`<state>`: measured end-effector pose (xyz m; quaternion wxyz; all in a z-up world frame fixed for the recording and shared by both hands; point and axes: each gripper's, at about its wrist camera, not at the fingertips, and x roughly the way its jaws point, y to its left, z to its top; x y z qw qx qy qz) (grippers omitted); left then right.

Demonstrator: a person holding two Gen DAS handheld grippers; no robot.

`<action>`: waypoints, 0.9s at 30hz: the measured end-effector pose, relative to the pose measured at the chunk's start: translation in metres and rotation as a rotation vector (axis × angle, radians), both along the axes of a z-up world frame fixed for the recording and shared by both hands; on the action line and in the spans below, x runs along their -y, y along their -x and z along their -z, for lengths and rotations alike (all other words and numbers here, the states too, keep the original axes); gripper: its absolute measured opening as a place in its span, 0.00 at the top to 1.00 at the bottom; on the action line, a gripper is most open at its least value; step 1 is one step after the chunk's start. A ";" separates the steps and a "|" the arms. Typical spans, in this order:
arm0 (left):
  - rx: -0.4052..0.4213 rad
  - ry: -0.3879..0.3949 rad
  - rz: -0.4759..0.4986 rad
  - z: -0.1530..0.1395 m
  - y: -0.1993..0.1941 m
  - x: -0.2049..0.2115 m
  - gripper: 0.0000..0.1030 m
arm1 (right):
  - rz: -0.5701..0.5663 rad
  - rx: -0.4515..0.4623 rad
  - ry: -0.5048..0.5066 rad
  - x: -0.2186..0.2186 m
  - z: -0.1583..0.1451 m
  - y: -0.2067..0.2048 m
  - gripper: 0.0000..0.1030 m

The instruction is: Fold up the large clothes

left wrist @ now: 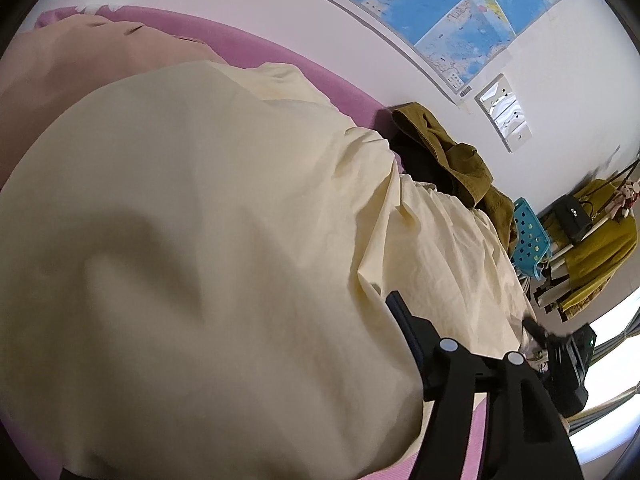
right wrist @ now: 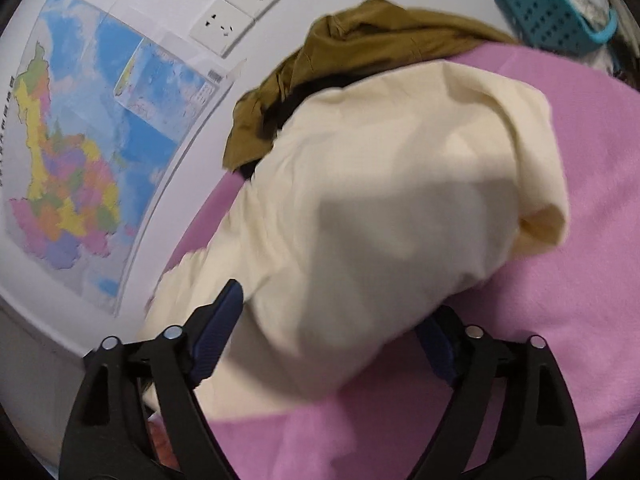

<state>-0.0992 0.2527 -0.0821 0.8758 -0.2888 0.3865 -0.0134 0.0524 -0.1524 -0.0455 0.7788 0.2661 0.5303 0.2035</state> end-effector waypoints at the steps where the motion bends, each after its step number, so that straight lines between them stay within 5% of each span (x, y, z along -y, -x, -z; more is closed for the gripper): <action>1: 0.002 0.002 0.005 0.000 -0.002 0.002 0.34 | 0.009 0.012 0.019 -0.003 0.002 -0.002 0.14; 6: 0.013 -0.009 0.006 0.000 -0.005 0.005 0.27 | 0.024 0.045 0.029 -0.014 0.010 -0.014 0.16; 8: 0.029 -0.011 -0.003 0.000 -0.007 0.004 0.26 | 0.023 0.030 0.000 -0.012 0.015 -0.018 0.44; 10: 0.031 0.001 -0.014 0.000 -0.009 0.002 0.27 | 0.001 0.029 -0.046 -0.010 0.016 -0.022 0.58; 12: 0.020 -0.013 -0.025 0.000 -0.011 0.001 0.36 | -0.012 0.026 -0.087 -0.007 0.018 -0.023 0.59; 13: 0.013 -0.041 -0.028 0.000 -0.012 0.002 0.40 | -0.026 0.010 -0.105 -0.007 0.020 -0.025 0.52; 17: 0.014 -0.047 -0.035 0.000 -0.016 0.001 0.39 | -0.081 -0.006 -0.119 -0.014 0.020 -0.031 0.38; 19: 0.001 -0.067 -0.037 -0.001 -0.018 0.004 0.41 | -0.099 -0.001 -0.103 -0.021 0.020 -0.033 0.46; 20: -0.004 -0.075 -0.038 -0.001 -0.019 0.005 0.43 | -0.108 0.001 -0.090 -0.023 0.020 -0.033 0.61; 23: -0.012 -0.078 -0.039 -0.004 -0.016 0.004 0.65 | -0.135 0.012 -0.127 -0.023 0.012 -0.032 0.80; 25: -0.005 -0.061 -0.027 -0.011 -0.011 0.004 0.78 | -0.156 0.032 -0.147 -0.022 -0.003 -0.025 0.82; 27: 0.016 -0.070 -0.012 -0.021 0.000 0.006 0.79 | -0.194 0.049 -0.164 -0.019 -0.018 -0.015 0.83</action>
